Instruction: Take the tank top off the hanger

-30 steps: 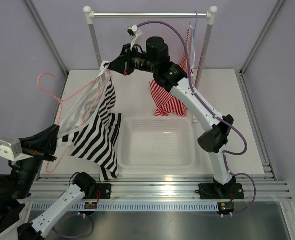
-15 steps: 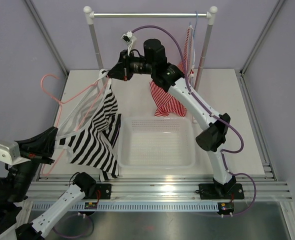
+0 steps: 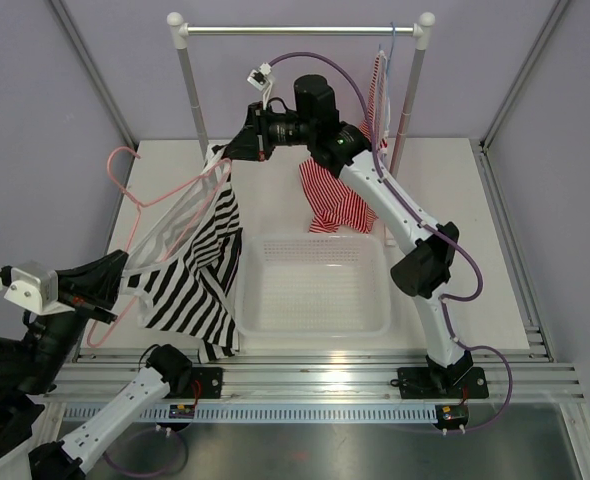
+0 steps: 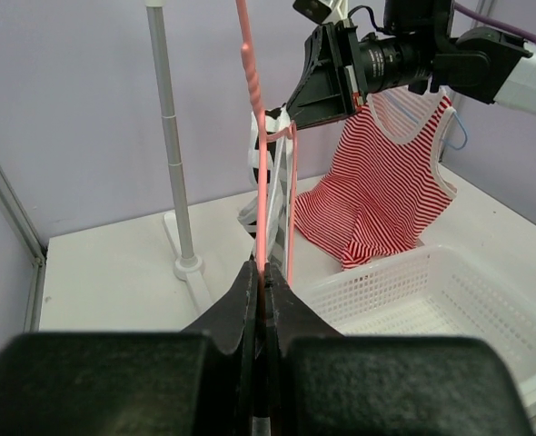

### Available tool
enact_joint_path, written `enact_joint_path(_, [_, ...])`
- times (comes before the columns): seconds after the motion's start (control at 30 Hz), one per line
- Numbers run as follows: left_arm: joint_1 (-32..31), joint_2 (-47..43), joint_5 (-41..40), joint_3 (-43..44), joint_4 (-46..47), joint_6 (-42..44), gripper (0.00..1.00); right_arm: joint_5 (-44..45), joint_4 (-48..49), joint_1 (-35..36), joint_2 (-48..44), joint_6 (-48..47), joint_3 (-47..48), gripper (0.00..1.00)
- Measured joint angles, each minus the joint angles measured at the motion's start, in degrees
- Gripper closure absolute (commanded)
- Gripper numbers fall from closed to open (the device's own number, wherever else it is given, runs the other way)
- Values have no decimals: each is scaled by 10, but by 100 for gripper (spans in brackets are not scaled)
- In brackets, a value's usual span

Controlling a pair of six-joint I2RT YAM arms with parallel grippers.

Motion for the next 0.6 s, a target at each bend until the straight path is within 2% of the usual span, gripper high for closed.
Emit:
enact_joint_path(0.27, [-2,3,3,0,-14,-1,100,-1,-22,-3,23,2,60,100])
enact_joint_path(0.6, [-2,-76,-7,-28,37,-9,100,-26,28,0,26,34,9,100])
